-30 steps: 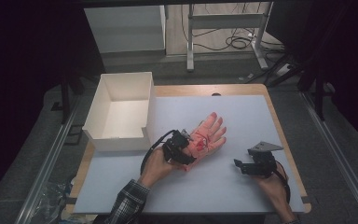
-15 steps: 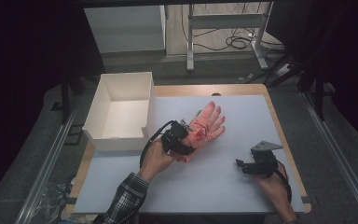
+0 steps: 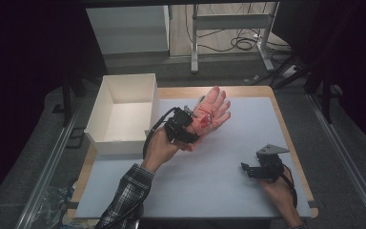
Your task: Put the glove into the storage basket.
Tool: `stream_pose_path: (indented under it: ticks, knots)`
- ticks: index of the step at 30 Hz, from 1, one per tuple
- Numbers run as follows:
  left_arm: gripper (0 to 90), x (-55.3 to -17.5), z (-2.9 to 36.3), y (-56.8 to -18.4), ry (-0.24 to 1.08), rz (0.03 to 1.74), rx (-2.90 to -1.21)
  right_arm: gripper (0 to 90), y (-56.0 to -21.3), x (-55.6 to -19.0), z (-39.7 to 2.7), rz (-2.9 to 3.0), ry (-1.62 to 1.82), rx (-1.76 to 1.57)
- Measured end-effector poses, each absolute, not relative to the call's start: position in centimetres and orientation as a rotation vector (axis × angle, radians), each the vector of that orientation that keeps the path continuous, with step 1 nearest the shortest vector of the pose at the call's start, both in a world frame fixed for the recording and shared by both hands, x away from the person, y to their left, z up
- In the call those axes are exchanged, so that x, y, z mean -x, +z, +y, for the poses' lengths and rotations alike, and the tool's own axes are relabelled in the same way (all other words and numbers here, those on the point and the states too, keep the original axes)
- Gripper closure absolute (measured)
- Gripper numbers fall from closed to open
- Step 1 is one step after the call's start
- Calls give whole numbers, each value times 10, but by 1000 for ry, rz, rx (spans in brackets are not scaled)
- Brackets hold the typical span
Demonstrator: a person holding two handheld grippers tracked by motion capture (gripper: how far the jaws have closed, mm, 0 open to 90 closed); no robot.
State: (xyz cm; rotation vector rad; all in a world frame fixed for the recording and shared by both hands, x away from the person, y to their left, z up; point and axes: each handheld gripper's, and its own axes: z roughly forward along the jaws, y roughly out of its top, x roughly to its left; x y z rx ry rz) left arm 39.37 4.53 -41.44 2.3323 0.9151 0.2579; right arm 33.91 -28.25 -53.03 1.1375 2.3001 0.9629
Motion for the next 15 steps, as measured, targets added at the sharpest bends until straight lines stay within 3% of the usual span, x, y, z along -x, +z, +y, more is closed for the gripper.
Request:
stream_pose_path:
  ticks: [15]
  knots:
    - [511, -421, 71, -379, 333, 1021, -2259, 208, -531, -339, -282, 2297, 966, -1135]
